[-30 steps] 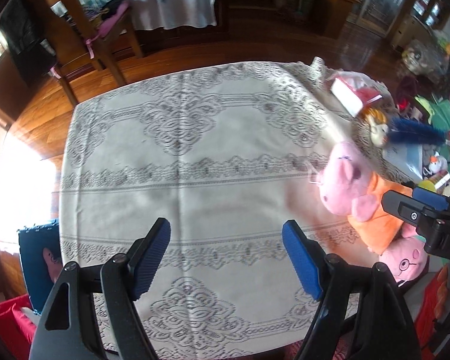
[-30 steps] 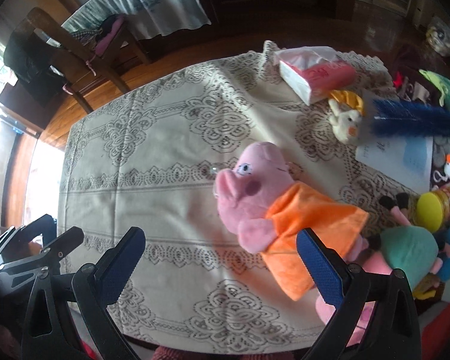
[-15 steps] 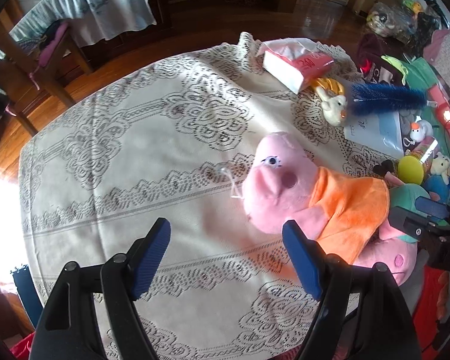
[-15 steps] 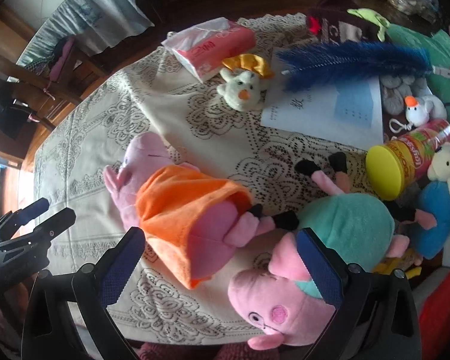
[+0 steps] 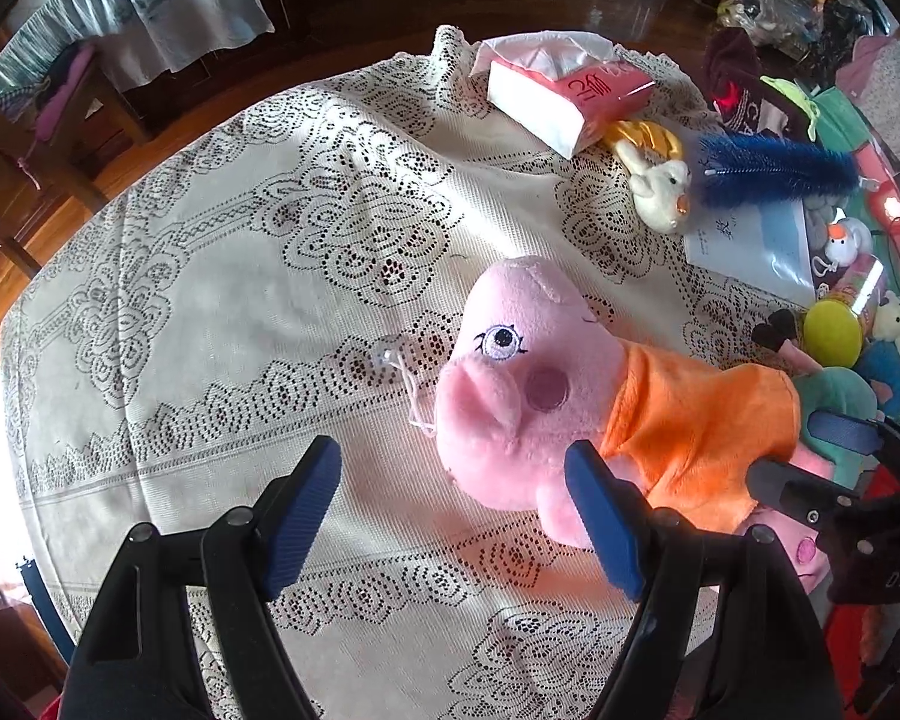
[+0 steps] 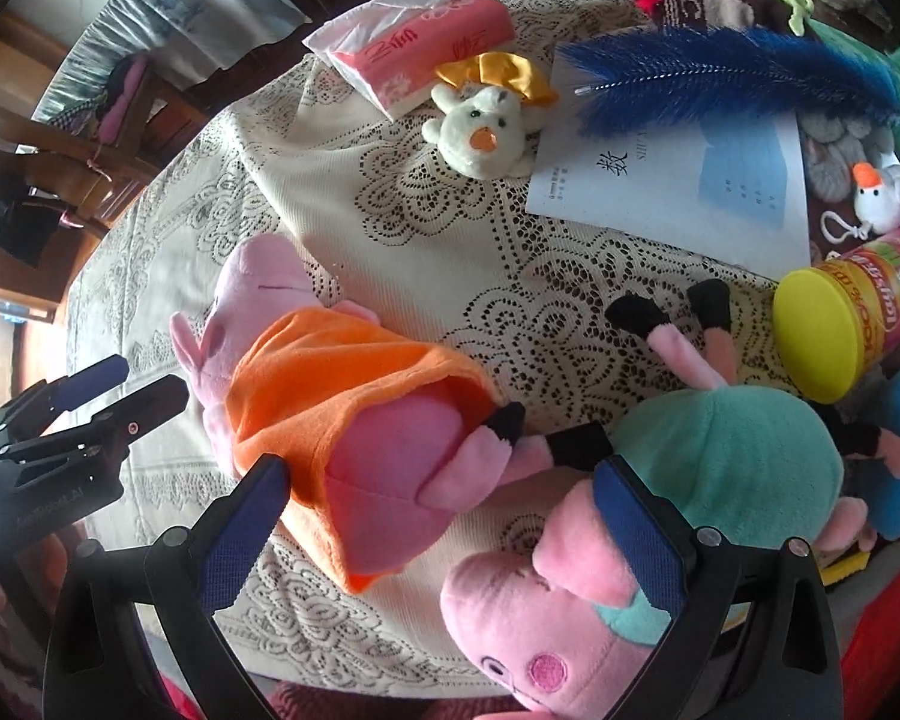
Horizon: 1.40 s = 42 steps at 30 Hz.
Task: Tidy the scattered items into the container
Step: 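Move both grippers toward the pink pig in the orange dress, then close the left gripper on the pig's head while the right grips the dress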
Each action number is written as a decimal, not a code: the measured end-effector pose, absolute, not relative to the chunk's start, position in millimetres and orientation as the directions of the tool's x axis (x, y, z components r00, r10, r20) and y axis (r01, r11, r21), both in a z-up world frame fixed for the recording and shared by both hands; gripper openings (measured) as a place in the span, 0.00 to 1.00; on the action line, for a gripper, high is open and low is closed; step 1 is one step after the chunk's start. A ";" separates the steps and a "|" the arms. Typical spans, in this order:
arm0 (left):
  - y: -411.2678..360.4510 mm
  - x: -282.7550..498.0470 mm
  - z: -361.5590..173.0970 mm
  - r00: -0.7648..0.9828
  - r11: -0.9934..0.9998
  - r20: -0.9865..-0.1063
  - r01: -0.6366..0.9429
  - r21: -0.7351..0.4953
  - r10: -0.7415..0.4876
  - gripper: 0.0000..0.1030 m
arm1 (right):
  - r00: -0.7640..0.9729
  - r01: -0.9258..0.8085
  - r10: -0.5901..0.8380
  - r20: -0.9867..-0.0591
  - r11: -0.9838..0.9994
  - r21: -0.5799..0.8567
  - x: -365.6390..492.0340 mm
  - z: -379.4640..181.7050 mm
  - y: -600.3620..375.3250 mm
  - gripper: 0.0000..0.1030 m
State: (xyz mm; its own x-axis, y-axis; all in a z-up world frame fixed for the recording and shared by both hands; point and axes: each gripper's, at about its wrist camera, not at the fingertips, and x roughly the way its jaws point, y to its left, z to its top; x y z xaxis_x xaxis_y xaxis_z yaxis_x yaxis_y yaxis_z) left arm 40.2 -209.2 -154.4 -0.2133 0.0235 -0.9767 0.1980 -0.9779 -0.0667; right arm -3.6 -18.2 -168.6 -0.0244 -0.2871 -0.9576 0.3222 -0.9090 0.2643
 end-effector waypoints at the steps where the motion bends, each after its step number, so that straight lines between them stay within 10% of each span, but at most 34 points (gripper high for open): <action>1: -208.7 38.5 -155.3 -0.214 -0.978 -0.976 0.197 -0.072 0.029 0.75 | -0.021 0.327 -0.291 -0.957 -0.906 0.269 -4.3 -169.8 -19.6 0.99; 24: -220.5 13.2 -194.8 -0.204 -0.942 -0.952 0.198 -0.270 0.230 0.91 | 0.051 0.329 -0.357 -0.933 -0.876 0.353 -16.9 -202.4 -31.0 1.00; 42: -209.9 30.9 -173.6 -0.292 -0.917 -0.916 0.206 -0.340 0.274 0.52 | 0.029 0.439 -0.379 -0.925 -0.826 0.352 0.5 -182.5 -46.8 0.82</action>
